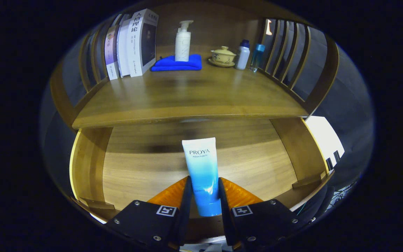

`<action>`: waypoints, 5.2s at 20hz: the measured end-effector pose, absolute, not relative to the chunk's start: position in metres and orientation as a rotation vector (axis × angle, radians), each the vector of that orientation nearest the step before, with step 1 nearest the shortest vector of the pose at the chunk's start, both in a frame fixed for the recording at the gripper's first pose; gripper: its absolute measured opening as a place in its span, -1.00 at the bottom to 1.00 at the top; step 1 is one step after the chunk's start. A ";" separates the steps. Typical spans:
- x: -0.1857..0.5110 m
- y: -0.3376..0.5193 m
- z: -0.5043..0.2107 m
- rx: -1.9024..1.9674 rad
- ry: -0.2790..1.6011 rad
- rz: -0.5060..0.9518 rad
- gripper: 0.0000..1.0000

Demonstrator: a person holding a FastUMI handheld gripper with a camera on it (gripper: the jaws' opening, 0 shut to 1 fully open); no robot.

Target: Pull open the drawer, take out the items inside it, and place them on the countertop above the cabinet.

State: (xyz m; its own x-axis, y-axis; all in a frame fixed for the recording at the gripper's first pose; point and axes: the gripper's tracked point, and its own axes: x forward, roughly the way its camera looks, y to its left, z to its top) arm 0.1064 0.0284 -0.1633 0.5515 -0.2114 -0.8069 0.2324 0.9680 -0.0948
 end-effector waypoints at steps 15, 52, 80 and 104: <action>0.166 0.019 -0.067 -0.028 0.739 -0.226 -0.14; 0.286 -0.026 -0.101 -0.040 0.794 -0.165 0.27; 0.031 0.023 -0.049 0.101 0.076 0.008 0.90; 0.001 0.029 -0.140 -0.005 0.116 -0.002 0.90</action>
State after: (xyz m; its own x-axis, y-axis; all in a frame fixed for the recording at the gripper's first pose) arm 0.0011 0.0291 -0.1401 0.9933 -0.0026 -0.1156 0.0020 1.0000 -0.0056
